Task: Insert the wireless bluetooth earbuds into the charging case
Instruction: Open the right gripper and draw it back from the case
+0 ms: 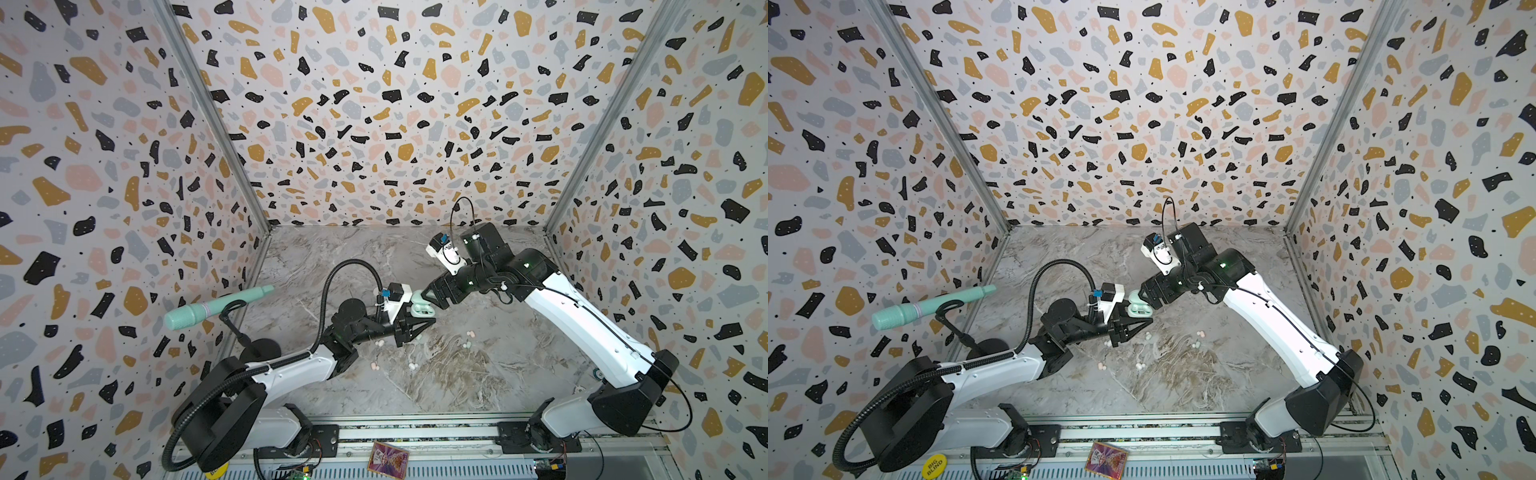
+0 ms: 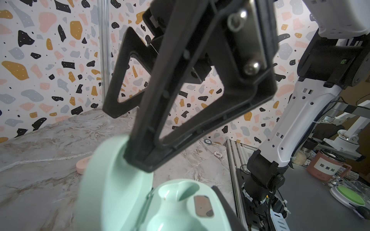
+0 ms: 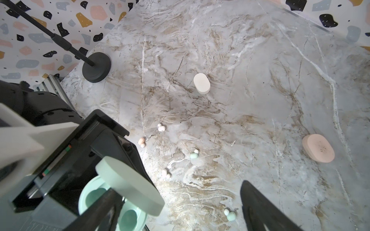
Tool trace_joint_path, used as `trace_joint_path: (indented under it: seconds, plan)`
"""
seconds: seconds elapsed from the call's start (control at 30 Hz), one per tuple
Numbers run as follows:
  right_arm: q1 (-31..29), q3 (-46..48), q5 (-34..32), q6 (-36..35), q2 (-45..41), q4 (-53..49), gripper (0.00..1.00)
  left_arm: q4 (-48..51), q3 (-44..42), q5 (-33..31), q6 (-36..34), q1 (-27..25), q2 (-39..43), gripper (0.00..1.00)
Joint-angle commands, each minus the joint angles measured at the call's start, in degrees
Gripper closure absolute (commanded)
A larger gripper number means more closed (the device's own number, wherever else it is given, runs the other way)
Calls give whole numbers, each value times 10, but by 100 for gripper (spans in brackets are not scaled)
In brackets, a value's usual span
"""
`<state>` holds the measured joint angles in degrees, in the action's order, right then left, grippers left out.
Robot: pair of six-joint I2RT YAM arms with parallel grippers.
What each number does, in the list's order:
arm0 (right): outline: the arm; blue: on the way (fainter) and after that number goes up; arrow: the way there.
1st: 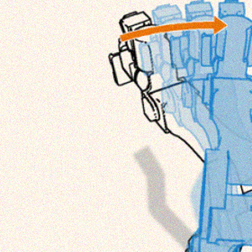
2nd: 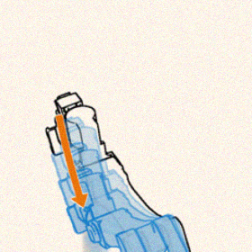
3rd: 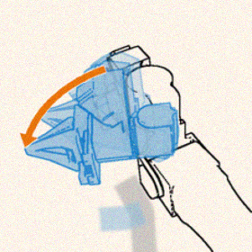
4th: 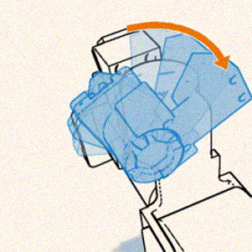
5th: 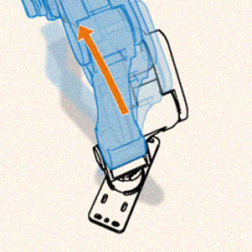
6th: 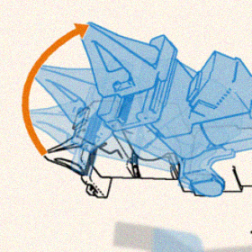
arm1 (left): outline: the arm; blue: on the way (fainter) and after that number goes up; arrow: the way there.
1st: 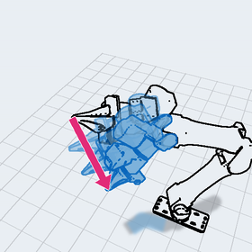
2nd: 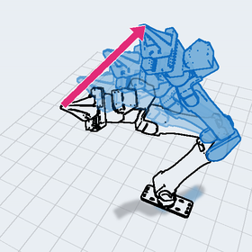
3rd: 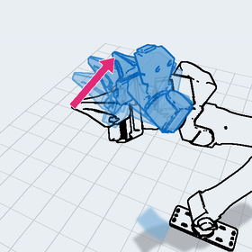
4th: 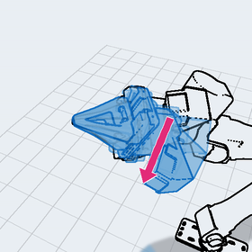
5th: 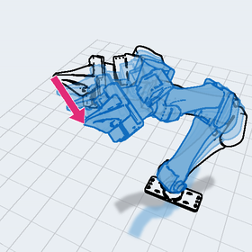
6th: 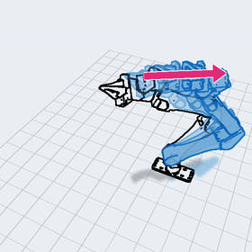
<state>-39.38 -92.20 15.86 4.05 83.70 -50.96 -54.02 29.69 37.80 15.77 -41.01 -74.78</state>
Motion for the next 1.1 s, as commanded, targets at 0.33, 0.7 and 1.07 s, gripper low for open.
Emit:
trace_joint_path:
  seconds: [0.33,0.7,1.07]
  plan:
    - [21,-45,48,19,-1,-34,4,-67,-28,-25,24,-8,23,82]
    - [71,-7,129,101,-57,-60,2,-52,-34,-50,16,-7,32,83]
    - [204,261,93,201,-129,27,4,-37,-37,-57,5,-7,39,83]
